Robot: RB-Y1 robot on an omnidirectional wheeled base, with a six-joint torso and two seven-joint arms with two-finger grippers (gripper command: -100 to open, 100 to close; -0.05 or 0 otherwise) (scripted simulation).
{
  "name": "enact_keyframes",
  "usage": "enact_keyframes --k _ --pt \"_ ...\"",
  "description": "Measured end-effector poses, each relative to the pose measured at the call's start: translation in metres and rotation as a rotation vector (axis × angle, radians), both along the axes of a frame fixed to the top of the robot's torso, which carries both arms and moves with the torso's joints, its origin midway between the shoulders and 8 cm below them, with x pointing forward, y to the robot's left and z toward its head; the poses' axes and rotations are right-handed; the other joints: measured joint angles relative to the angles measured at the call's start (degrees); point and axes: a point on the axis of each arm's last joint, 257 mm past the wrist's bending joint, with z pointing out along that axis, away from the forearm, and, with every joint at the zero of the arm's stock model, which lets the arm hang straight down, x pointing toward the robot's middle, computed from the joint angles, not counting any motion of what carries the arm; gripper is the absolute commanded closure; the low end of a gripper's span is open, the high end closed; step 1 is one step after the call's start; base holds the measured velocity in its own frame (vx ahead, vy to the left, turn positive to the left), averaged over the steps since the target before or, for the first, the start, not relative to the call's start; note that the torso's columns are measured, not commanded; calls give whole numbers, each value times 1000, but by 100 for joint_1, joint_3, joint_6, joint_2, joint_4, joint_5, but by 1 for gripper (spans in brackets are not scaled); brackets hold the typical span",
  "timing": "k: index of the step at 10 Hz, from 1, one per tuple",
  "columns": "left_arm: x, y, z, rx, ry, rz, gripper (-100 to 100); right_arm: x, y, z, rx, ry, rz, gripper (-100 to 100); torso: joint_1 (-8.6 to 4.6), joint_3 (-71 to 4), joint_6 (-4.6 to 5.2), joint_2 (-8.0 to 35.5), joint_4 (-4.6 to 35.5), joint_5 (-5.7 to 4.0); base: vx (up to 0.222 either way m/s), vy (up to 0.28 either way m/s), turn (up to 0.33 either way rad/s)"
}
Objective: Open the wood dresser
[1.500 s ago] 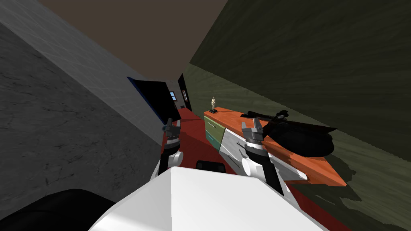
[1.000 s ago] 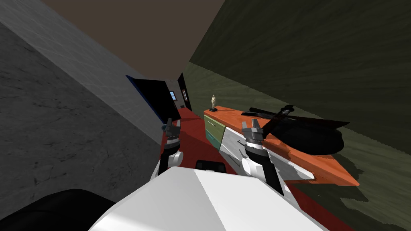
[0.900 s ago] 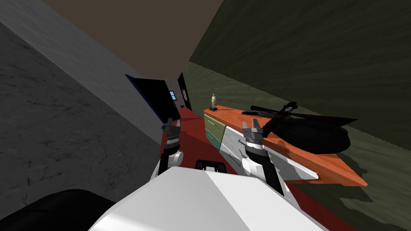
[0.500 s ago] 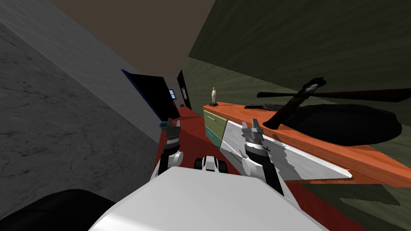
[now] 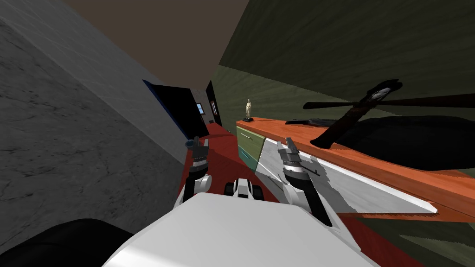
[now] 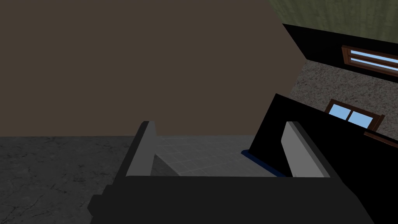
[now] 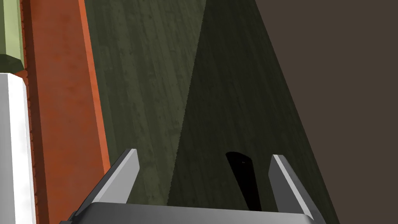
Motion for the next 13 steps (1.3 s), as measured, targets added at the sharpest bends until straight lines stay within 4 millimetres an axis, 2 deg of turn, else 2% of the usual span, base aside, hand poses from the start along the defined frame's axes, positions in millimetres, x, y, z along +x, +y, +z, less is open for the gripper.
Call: enact_keyframes --k 9,13 --pt "0 0 0 0 0 0 0 19 23 -47 -582 69 -39 -100 1 1 0 2 1 0 31 60 65" --pt "0 0 0 0 0 0 0 24 26 -81 -899 72 -63 -100 -3 2 1 5 2 -1 45 76 80"
